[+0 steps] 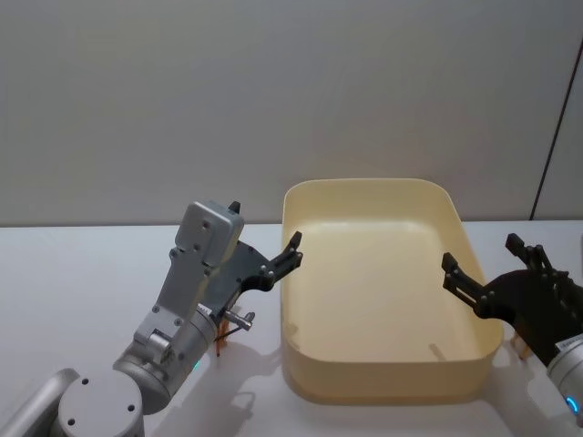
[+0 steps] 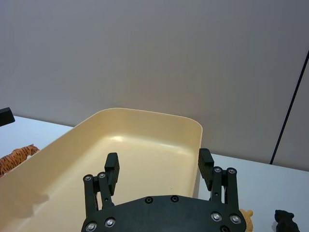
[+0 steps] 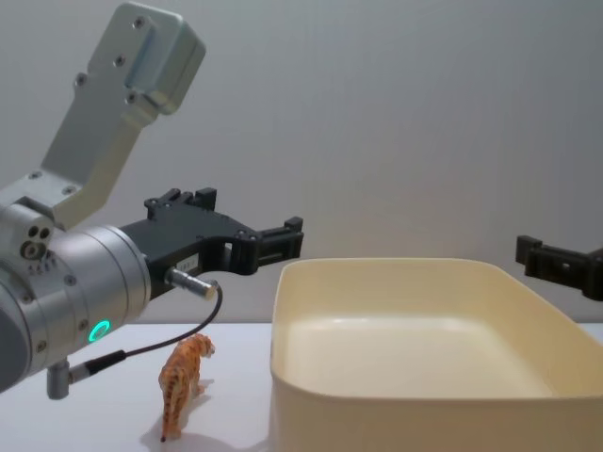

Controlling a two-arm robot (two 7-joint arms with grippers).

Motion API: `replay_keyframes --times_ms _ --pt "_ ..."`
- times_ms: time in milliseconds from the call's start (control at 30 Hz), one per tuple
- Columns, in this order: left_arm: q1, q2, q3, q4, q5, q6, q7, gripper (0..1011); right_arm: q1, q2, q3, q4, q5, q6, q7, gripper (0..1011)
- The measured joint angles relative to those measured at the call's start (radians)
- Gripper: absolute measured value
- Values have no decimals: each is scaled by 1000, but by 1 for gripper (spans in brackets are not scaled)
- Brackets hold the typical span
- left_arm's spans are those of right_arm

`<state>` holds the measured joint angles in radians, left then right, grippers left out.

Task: Pick up the toy alternately with two hands and place it into the central storage box.

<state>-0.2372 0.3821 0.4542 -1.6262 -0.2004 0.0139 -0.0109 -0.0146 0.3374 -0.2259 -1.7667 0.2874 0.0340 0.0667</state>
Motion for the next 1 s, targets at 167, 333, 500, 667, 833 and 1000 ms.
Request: replay_keyframes --times_ms 167,333,500,667,833,1000 --pt "0 0 0 0 0 0 0 1001 0 0 0 0 0 0 0 1001" --pt "0 0 0 0 0 0 0 1001 0 0 0 0 0 0 0 1001" --pt "0 0 0 0 0 0 0 1001 0 0 0 0 0 0 0 1001" --pt "0 0 0 0 0 0 0 1001 0 0 0 0 0 0 0 1001" --pt "0 0 0 0 0 0 0 1001 0 0 0 0 0 0 0 1001" --pt "0 0 0 0 0 0 0 1001 0 0 0 0 0 0 0 1001"
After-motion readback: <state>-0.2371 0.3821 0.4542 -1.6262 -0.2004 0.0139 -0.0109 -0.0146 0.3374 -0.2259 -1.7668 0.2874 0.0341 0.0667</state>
